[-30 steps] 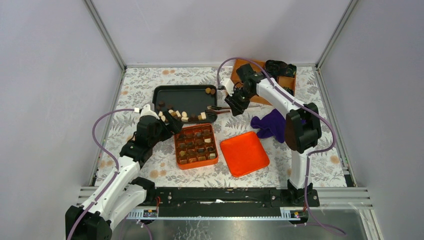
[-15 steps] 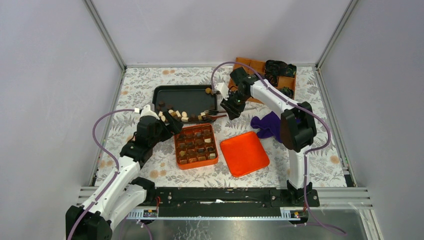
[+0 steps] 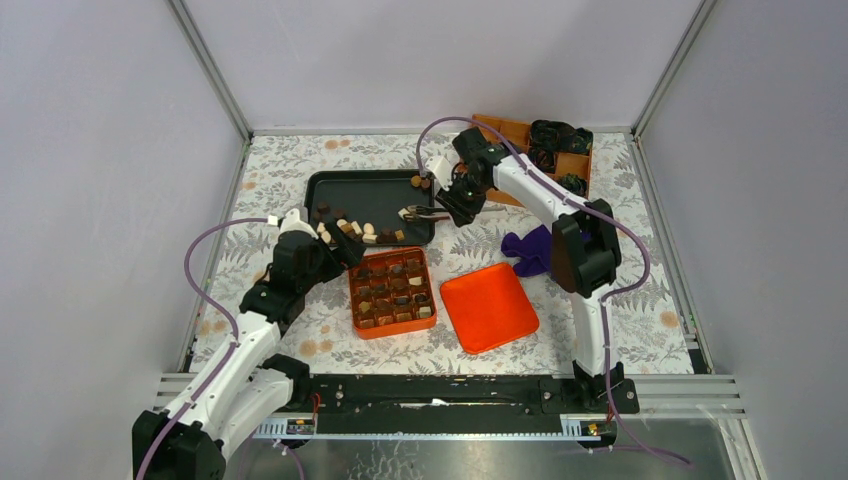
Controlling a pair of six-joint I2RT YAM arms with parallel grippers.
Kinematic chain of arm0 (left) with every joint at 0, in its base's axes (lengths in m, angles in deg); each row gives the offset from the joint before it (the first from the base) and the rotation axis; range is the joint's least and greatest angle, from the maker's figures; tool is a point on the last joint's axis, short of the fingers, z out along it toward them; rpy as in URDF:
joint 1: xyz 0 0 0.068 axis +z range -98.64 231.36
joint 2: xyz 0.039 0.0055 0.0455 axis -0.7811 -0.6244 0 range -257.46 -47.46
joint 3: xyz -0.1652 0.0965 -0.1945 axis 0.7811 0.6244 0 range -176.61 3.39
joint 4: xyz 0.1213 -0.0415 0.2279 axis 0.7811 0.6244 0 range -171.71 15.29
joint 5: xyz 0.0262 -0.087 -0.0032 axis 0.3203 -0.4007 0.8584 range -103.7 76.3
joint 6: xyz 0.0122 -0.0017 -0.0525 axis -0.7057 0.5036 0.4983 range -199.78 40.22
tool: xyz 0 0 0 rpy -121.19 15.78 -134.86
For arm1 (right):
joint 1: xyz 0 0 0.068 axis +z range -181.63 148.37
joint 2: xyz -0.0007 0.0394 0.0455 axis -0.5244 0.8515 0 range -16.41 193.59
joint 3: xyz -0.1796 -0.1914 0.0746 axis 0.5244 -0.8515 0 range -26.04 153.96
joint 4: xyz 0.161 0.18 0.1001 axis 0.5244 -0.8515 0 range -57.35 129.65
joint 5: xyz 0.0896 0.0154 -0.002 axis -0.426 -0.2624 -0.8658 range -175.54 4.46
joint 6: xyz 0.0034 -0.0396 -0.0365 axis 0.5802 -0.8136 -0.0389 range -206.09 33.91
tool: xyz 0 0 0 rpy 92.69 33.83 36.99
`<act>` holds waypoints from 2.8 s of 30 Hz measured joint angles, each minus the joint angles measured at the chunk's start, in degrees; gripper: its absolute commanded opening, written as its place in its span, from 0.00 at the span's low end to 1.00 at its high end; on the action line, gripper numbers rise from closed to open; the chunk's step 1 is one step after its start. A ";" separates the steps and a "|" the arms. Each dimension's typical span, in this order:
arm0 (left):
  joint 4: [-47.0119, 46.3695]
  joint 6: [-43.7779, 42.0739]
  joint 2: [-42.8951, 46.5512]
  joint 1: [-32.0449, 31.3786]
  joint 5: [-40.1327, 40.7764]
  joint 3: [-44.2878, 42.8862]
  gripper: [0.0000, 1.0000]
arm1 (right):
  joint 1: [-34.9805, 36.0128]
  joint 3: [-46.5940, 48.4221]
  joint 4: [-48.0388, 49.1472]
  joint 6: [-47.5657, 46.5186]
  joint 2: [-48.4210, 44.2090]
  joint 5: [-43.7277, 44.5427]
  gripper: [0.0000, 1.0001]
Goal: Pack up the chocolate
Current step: Pick up the fake chocolate from the plate, then place the fake chocolate in the packing box.
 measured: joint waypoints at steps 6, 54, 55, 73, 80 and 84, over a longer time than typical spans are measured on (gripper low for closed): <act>-0.13 -0.04 -0.76 0.09 -0.20 0.00 0.93 | 0.00 3.48 0.85 1.75 1.95 1.86 0.48; -1.31 -1.62 -3.15 0.52 -2.80 0.00 0.91 | -1.16 -14.51 -6.01 1.53 -24.44 -24.76 0.02; -1.29 -1.68 -3.15 0.52 -2.80 0.00 0.91 | -1.16 -15.61 -7.02 0.70 -25.24 -26.03 0.02; -1.16 -1.86 -2.47 0.52 -3.41 0.66 0.91 | 6.29 -29.51 -10.45 -6.08 -29.94 -25.16 0.14; -1.16 -1.86 -2.40 0.52 -3.41 0.81 0.91 | 8.83 -29.49 -9.46 -6.10 -29.03 -22.16 0.17; -1.18 -1.86 -2.40 0.52 -3.41 0.87 0.91 | 9.05 -29.49 -8.81 -6.05 -28.15 -20.48 0.22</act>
